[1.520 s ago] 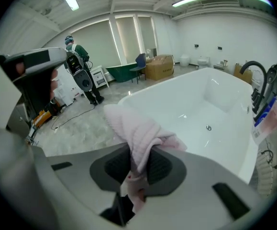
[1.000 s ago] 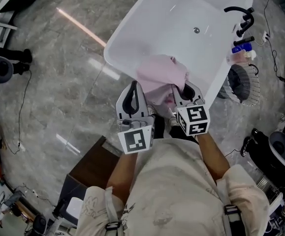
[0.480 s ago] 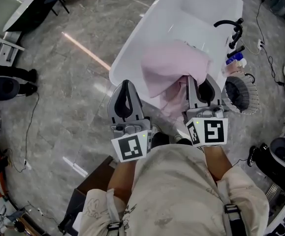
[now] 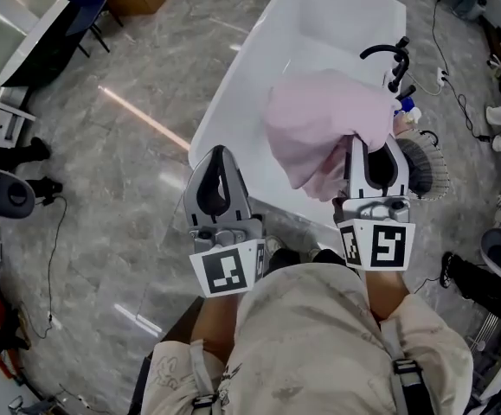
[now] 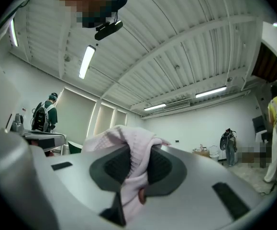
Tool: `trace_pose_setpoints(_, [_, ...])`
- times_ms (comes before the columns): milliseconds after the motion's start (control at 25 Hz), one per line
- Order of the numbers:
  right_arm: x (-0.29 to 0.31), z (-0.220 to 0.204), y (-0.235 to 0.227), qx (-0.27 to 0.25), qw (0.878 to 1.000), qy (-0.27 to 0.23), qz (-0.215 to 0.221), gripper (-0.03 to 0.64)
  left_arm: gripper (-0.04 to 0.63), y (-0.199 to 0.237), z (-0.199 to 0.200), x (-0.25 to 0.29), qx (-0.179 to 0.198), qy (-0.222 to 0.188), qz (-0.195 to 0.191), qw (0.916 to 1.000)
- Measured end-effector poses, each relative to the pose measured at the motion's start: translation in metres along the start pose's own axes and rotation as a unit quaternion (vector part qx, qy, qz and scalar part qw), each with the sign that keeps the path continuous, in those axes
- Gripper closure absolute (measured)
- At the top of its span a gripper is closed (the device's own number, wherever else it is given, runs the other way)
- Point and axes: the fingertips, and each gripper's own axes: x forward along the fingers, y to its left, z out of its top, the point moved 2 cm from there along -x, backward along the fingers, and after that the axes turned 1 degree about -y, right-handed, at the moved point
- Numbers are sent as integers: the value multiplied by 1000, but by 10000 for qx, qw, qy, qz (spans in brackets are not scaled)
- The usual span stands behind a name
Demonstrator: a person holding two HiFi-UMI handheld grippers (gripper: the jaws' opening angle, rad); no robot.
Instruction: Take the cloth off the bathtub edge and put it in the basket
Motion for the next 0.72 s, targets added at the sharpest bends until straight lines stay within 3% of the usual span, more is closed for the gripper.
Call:
trace_pose_setpoints(240, [-14, 1, -17, -80, 9993, 16, -363, 561, 592, -15, -13, 11, -168, 94, -326, 9993])
trace_pose_setpoints(480, [-47, 6, -54, -1, 9966, 22, -820, 561, 592, -58, -17, 17, -117, 86, -723, 9973])
trace_pose_setpoints(720, [-56, 3, -68, -62, 9930, -41, -1178, 561, 592, -66, -31, 29, -240, 127, -1006, 9946])
